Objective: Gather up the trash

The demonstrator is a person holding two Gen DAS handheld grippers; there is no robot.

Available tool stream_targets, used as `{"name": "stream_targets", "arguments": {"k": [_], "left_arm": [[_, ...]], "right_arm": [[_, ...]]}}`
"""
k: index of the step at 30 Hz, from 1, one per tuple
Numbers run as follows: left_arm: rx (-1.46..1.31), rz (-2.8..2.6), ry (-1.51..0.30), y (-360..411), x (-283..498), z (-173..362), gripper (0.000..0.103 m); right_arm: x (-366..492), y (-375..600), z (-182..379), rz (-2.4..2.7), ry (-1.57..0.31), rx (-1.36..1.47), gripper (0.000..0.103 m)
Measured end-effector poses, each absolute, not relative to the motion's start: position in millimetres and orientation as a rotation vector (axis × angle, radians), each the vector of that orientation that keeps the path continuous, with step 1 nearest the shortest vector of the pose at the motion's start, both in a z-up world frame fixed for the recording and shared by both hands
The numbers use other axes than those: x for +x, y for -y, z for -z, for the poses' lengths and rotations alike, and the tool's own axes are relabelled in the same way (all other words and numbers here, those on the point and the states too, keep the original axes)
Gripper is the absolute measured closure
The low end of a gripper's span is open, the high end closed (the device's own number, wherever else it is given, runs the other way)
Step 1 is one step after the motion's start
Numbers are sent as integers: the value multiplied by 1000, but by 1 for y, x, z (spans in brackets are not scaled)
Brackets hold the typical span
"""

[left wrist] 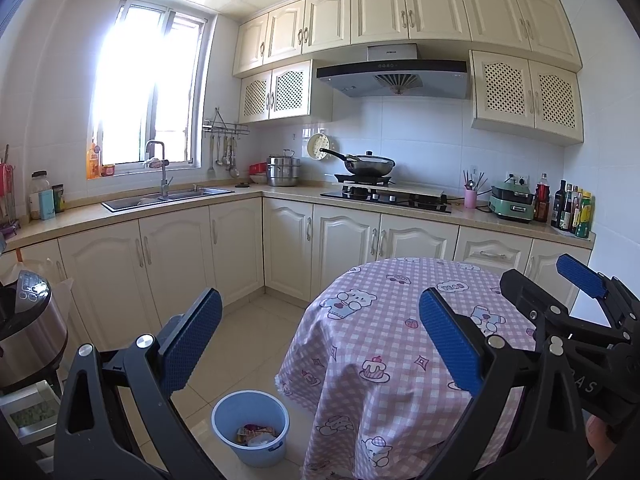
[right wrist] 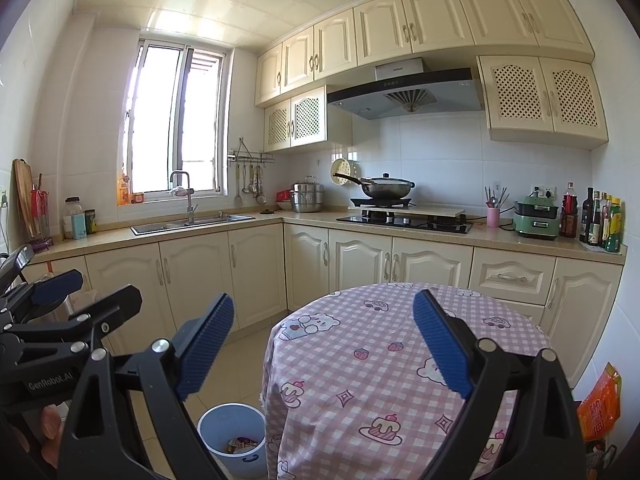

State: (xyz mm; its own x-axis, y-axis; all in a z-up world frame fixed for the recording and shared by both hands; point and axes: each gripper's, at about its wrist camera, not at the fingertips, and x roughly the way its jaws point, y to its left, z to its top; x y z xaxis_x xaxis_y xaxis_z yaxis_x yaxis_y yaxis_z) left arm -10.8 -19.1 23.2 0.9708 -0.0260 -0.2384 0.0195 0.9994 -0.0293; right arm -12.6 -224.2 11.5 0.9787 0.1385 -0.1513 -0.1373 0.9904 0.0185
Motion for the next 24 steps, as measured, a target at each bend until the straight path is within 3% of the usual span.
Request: {"name": "stream_targets", "arguments": {"k": [24], "left_arm": [[-25,22,-252,19,-8,-17,7]], "right_arm": [[-8,228,-9,-140,-162,8,13]]}}
